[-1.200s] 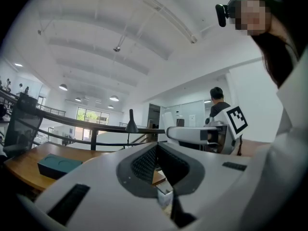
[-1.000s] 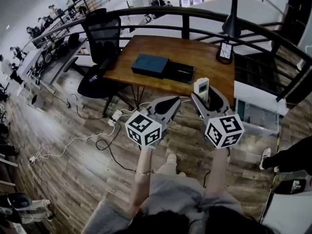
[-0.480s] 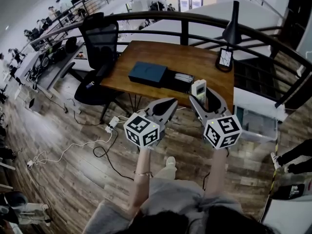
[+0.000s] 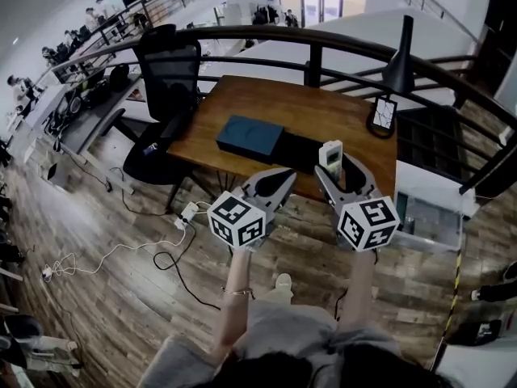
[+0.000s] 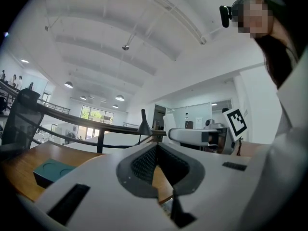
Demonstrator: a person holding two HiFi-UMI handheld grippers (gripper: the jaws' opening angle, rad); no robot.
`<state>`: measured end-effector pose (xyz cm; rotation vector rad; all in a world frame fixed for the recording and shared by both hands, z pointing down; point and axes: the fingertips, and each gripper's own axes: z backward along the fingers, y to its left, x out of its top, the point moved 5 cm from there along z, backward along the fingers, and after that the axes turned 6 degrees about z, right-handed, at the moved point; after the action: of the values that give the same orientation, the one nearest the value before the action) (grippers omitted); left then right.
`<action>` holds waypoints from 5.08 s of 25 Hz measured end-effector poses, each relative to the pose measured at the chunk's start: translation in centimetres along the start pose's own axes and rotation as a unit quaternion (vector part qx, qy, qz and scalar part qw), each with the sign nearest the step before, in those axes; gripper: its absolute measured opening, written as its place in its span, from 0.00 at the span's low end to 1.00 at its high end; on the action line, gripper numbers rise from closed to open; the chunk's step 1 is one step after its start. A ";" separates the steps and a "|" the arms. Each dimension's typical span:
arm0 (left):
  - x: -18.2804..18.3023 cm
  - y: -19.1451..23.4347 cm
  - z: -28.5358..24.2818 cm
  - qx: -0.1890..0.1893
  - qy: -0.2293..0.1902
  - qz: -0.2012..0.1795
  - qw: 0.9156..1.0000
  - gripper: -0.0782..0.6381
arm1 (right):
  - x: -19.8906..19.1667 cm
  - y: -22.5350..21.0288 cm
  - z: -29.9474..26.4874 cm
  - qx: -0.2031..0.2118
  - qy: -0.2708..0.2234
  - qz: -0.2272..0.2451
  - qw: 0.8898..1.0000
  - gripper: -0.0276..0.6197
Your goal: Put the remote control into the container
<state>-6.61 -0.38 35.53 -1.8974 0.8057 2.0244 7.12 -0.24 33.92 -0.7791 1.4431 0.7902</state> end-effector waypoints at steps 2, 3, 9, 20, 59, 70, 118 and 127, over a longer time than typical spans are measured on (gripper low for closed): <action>0.2 0.9 -0.3 0.001 0.000 0.002 1.000 0.11 | -0.1 -0.3 -0.9 0.001 0.004 0.000 1.000 0.44; 0.2 1.4 -0.5 0.000 0.000 0.003 1.000 0.11 | -0.2 -0.5 -1.3 0.000 0.006 0.001 1.000 0.44; 0.3 4.4 -2.0 -0.012 0.007 0.010 1.000 0.11 | -0.8 -1.9 -3.9 -0.012 0.020 0.000 1.000 0.44; 0.0 7.7 -3.7 -0.032 0.020 0.016 0.999 0.11 | -2.0 -3.2 -7.0 -0.029 0.035 -0.004 0.999 0.44; -3.8 17.7 -12.0 0.045 0.058 0.096 0.993 0.11 | -8.3 -11.8 -18.2 0.071 0.138 -0.019 0.988 0.44; -6.3 18.9 -12.8 0.053 0.077 0.126 0.988 0.11 | -11.4 -12.5 -19.9 0.095 0.179 -0.029 0.979 0.44; -16.6 23.3 -11.9 0.087 0.171 0.271 0.943 0.11 | -26.2 -10.1 -27.3 0.166 0.432 0.026 0.886 0.44; -16.5 23.7 -11.4 0.096 0.170 0.273 0.942 0.11 | -27.5 -9.7 -27.0 0.170 0.463 0.035 0.869 0.44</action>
<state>-7.79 -22.92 56.88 -2.1004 1.7139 1.7978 1.37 -28.14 61.59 -0.8702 2.3990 0.1501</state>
